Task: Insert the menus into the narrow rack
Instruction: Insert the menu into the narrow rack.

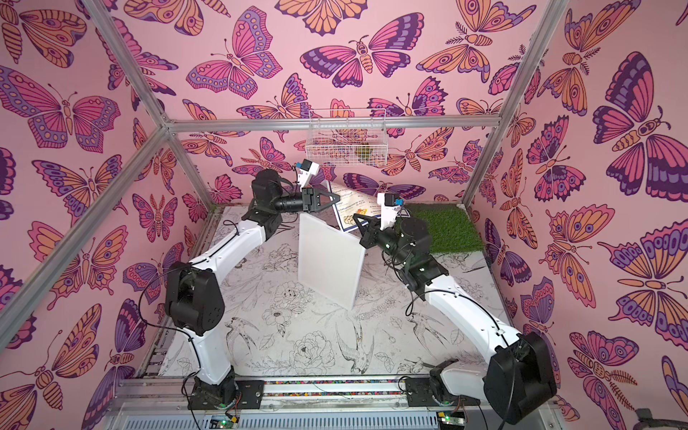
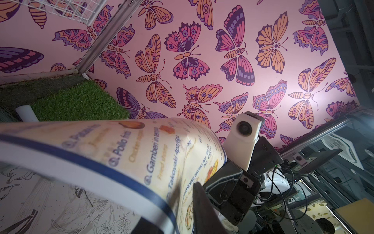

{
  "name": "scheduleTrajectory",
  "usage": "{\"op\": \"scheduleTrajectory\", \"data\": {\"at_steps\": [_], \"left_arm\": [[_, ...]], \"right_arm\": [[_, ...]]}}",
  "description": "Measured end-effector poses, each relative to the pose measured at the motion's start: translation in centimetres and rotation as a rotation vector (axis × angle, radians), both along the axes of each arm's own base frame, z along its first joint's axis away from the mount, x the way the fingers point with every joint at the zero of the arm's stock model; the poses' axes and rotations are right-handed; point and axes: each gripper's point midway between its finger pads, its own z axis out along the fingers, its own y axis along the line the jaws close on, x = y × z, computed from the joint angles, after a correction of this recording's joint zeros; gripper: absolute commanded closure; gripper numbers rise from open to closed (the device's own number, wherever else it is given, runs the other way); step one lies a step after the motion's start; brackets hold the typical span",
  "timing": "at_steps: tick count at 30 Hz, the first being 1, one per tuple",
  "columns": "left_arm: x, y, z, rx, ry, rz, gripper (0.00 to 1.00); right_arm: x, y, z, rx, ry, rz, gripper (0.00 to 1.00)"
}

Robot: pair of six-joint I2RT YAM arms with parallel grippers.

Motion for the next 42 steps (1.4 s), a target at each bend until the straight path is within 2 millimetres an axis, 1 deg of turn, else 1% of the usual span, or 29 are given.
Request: {"op": "scheduleTrajectory", "data": {"at_steps": [8,21,24,30,33,36,40,42], "left_arm": [[0.0,0.0,0.0,-0.008,0.011,-0.001,0.68],[-0.1,0.2,0.3,-0.035,0.027,-0.007,0.70],[-0.3,0.3,0.5,-0.042,0.025,-0.017,0.70],[-0.5,0.3,0.6,-0.047,0.029,-0.025,0.70],[-0.5,0.3,0.6,-0.048,0.028,-0.027,0.74],[-0.4,0.2,0.5,-0.050,0.033,-0.028,0.87],[-0.4,0.2,0.3,-0.049,0.031,-0.031,0.96],[-0.4,0.2,0.3,-0.049,0.029,-0.032,0.99]], "right_arm": [[-0.1,0.0,-1.2,-0.028,0.000,0.004,1.00],[-0.8,0.5,-1.0,-0.033,-0.030,0.051,0.99],[-1.1,0.4,-1.4,-0.039,-0.032,0.052,0.99],[-1.5,0.2,-1.1,-0.053,-0.057,0.050,0.99],[-1.6,0.2,-1.1,-0.054,-0.058,0.054,0.99],[-1.6,0.2,-1.1,-0.054,-0.058,0.056,0.99],[-1.6,0.2,-1.1,-0.052,-0.061,0.055,0.99],[-1.6,0.2,-1.1,-0.050,-0.059,0.055,0.96]]}}
